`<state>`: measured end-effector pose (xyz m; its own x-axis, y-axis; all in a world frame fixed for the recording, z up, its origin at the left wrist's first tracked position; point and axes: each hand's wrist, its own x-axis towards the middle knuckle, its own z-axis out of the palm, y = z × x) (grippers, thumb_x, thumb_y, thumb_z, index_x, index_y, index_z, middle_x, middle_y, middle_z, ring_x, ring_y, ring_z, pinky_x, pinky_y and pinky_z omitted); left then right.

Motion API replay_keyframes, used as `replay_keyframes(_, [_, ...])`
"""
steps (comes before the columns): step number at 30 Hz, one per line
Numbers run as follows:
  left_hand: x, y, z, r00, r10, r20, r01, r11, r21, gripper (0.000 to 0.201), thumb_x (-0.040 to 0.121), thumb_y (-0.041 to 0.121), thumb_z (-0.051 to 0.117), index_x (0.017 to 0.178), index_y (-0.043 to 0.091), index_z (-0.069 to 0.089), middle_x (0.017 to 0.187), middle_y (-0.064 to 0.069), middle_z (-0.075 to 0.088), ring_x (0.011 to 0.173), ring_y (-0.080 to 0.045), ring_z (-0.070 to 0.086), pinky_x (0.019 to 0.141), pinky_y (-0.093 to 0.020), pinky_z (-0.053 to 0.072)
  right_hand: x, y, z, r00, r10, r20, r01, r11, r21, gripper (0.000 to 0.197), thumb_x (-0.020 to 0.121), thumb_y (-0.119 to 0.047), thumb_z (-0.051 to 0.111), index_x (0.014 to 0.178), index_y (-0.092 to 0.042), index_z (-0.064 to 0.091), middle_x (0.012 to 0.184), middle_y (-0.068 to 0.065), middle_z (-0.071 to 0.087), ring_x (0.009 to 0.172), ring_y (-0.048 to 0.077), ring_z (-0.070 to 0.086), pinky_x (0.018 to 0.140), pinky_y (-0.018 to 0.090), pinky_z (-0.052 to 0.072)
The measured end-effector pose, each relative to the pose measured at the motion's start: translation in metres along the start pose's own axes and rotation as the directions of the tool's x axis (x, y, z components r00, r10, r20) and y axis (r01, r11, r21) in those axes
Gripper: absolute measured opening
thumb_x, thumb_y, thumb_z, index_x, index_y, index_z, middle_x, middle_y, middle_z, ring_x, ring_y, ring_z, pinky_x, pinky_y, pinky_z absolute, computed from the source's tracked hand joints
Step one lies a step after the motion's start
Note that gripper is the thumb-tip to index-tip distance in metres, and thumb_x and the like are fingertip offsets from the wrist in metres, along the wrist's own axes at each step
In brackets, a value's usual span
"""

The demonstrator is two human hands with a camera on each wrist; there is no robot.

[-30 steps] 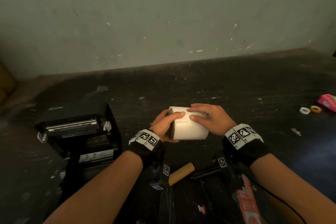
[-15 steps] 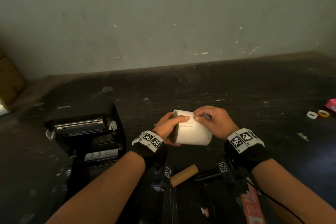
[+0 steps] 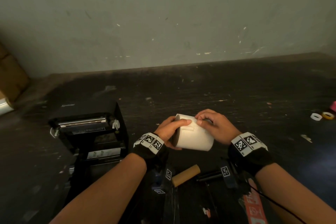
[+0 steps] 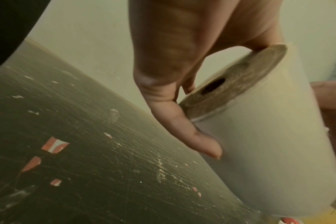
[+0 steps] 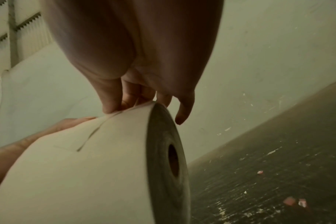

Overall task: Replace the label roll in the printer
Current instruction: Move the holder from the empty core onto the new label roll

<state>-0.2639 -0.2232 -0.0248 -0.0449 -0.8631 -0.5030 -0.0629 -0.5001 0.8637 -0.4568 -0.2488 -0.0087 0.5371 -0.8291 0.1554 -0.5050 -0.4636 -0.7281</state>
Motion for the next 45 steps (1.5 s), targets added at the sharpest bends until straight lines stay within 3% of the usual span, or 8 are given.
replay_keyframes(7, [0.003, -0.001, -0.005, 0.999, -0.021, 0.036, 0.021, 1.0, 0.001, 0.055, 0.074, 0.042, 0.07, 0.122, 0.03, 0.046, 0.122, -0.01, 0.054, 0.109, -0.032, 0.055, 0.083, -0.052, 0.053, -0.008, 0.008, -0.004, 0.994, -0.068, 0.081, 0.064, 0.996, 0.057, 0.015, 0.091, -0.016, 0.054, 0.085, -0.029, 0.059, 0.115, -0.007, 0.055, 0.104, -0.009, 0.049, 0.085, 0.005, 0.038])
replay_keyframes(14, [0.009, -0.004, -0.01, 1.0, -0.029, 0.009, 0.029, 0.999, -0.023, 0.059, 0.073, 0.042, 0.071, 0.125, 0.029, 0.046, 0.123, -0.01, 0.054, 0.109, -0.033, 0.055, 0.083, -0.053, 0.053, -0.02, 0.022, -0.011, 0.991, -0.043, 0.13, 0.028, 0.993, 0.111, 0.017, 0.091, -0.014, 0.054, 0.082, -0.027, 0.061, 0.118, -0.012, 0.054, 0.112, -0.004, 0.049, 0.095, 0.016, 0.038])
replay_keyframes(20, [0.015, -0.008, -0.013, 0.998, -0.057, -0.007, 0.056, 0.996, -0.067, 0.059, 0.072, 0.044, 0.071, 0.124, 0.03, 0.047, 0.126, -0.01, 0.053, 0.11, -0.034, 0.055, 0.073, -0.049, 0.055, -0.025, 0.025, -0.017, 0.999, 0.027, 0.036, -0.034, 0.977, 0.212, 0.015, 0.092, -0.009, 0.051, 0.084, -0.011, 0.064, 0.113, -0.005, 0.057, 0.104, 0.0, 0.055, 0.087, 0.011, 0.042])
replay_keyframes(25, [0.024, -0.018, -0.021, 0.996, -0.087, -0.032, 0.085, 0.995, -0.056, 0.057, 0.072, 0.043, 0.071, 0.123, 0.03, 0.047, 0.124, -0.01, 0.052, 0.109, -0.033, 0.055, 0.076, -0.051, 0.054, -0.024, 0.044, -0.03, 0.96, 0.231, -0.155, -0.183, 0.944, 0.274, 0.014, 0.093, -0.016, 0.049, 0.086, -0.017, 0.061, 0.091, 0.001, 0.064, 0.085, 0.011, 0.058, 0.077, 0.026, 0.043])
replay_keyframes(31, [0.034, -0.031, -0.021, 0.986, -0.144, -0.086, 0.146, 0.989, 0.019, 0.055, 0.073, 0.04, 0.072, 0.12, 0.029, 0.046, 0.124, -0.009, 0.048, 0.108, -0.032, 0.05, 0.068, -0.048, 0.053, -0.01, 0.089, -0.019, 0.9, 0.431, -0.062, -0.431, 0.902, 0.011, 0.008, 0.085, -0.015, 0.063, 0.088, -0.019, 0.057, 0.085, 0.0, 0.066, 0.083, 0.017, 0.064, 0.084, 0.037, 0.051])
replay_keyframes(35, [0.042, -0.04, -0.013, 0.984, -0.132, -0.117, 0.143, 0.986, 0.084, 0.06, 0.073, 0.038, 0.073, 0.123, 0.026, 0.043, 0.116, -0.004, 0.048, 0.1, -0.027, 0.05, 0.068, -0.045, 0.052, 0.002, 0.111, -0.001, 0.838, 0.541, 0.068, -0.512, 0.824, -0.241, 0.022, 0.082, -0.014, 0.066, 0.102, -0.017, 0.059, 0.097, -0.001, 0.059, 0.095, 0.016, 0.058, 0.083, 0.027, 0.045])
replay_keyframes(41, [0.053, -0.053, -0.002, 0.987, 0.017, -0.158, 0.018, 0.977, 0.212, 0.072, 0.066, 0.043, 0.076, 0.129, 0.031, 0.044, 0.126, -0.002, 0.053, 0.112, -0.026, 0.053, 0.093, -0.051, 0.049, 0.005, 0.144, 0.019, 0.755, 0.634, 0.166, -0.493, 0.716, -0.495, 0.012, 0.082, -0.02, 0.064, 0.092, -0.023, 0.058, 0.112, 0.008, 0.064, 0.103, 0.025, 0.061, 0.089, 0.036, 0.052])
replay_keyframes(45, [0.052, -0.053, 0.003, 0.983, 0.08, -0.165, -0.023, 0.946, 0.323, 0.081, 0.072, 0.04, 0.074, 0.141, 0.028, 0.032, 0.134, -0.003, 0.047, 0.122, -0.026, 0.048, 0.103, -0.048, 0.042, 0.009, 0.147, 0.017, 0.728, 0.669, 0.152, -0.513, 0.677, -0.527, 0.016, 0.08, -0.023, 0.066, 0.086, -0.026, 0.051, 0.112, 0.009, 0.063, 0.099, 0.026, 0.062, 0.084, 0.036, 0.052])
